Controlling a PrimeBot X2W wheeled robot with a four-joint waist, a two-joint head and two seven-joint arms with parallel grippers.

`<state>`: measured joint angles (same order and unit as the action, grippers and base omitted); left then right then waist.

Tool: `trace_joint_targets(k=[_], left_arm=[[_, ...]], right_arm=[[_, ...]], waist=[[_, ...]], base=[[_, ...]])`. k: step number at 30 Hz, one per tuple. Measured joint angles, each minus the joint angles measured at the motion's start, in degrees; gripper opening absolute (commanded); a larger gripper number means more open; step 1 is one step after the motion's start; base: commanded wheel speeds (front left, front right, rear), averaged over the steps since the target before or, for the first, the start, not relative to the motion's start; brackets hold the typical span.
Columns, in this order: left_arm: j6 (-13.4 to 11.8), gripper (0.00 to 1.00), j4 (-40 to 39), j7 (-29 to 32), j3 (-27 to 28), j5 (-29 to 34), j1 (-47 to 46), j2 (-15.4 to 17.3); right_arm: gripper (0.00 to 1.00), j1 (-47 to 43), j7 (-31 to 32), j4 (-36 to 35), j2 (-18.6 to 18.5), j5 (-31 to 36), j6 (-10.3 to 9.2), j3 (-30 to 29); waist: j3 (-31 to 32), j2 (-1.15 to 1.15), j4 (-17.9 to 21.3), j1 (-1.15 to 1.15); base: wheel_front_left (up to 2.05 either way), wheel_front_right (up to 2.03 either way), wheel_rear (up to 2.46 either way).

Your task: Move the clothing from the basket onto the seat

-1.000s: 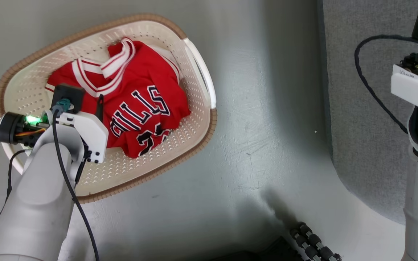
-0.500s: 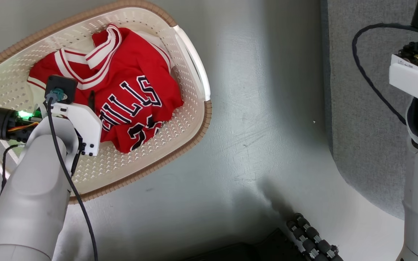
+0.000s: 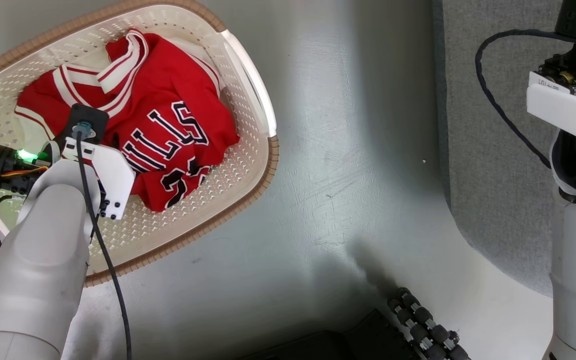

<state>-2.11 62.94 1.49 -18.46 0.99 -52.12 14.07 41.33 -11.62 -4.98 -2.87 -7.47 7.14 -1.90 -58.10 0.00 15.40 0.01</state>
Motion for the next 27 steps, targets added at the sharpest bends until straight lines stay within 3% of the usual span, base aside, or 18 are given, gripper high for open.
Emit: trace_joint_targets(k=[17, 18, 19, 24, 27], left_arm=[[-0.4, 0.98, 2.4, 1.0, -3.4, 3.4, -2.5, 1.6], [-0.4, 0.84, 2.5, 1.0, -3.5, 3.4, -2.6, 1.6], [-0.2, 0.53, 2.6, 1.0, -3.7, 3.4, -2.6, 1.6], [0.2, 0.0, 3.1, 1.0, -4.2, 3.8, -2.6, 1.5], [0.2, 0.0, 3.4, 0.9, -4.4, 3.9, -2.7, 1.4]], right_arm=[[1.0, 0.9, -1.1, 1.8, 0.0, -1.7, 0.0, 1.1], [1.0, 1.0, -1.1, 1.9, 0.0, -1.7, 0.0, 1.2], [1.0, 1.0, -1.5, 2.0, 0.0, -1.7, 0.0, 1.2], [1.0, 1.0, -1.6, 2.8, 0.0, -2.3, 0.0, 1.5], [1.0, 1.0, -1.7, 2.9, 0.0, -2.3, 0.0, 1.5]], waist=[[-1.0, 0.0, 1.9, 0.0], [-1.0, 0.0, 2.0, 0.0], [-1.0, 0.0, 2.1, 0.0], [-1.1, 0.0, 2.6, 0.0], [-1.0, 0.0, 2.7, 0.0]], base=[[0.0, 0.0, 0.0], [0.0, 0.0, 0.0], [0.0, 0.0, 0.0], [0.0, 0.0, 0.0], [0.0, 0.0, 0.0]])
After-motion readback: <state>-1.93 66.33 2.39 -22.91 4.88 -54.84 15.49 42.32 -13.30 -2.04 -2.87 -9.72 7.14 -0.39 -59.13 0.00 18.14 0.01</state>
